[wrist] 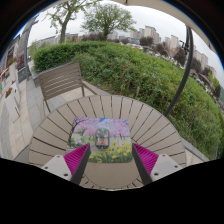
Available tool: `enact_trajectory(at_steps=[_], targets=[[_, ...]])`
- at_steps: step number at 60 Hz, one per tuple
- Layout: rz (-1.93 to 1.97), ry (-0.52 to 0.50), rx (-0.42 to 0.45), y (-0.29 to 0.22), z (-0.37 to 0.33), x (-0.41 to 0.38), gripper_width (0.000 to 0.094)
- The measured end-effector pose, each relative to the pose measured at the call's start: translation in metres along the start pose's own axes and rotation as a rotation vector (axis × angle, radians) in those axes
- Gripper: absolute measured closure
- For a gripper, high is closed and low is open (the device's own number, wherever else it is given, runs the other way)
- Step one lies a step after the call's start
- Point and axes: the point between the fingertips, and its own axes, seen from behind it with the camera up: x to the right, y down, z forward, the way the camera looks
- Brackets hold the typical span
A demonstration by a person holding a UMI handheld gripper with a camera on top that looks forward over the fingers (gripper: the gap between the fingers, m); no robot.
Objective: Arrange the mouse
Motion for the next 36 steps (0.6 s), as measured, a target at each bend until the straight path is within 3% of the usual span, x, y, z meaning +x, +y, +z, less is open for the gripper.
enact_trajectory(at_steps=[16,36], targets=[[-0.045,-0.030,-0.045,0.077,-0.167,0.014,0.0087],[-0.035,0.001,-0.043,0.110,-0.193,0.042,0.0086]])
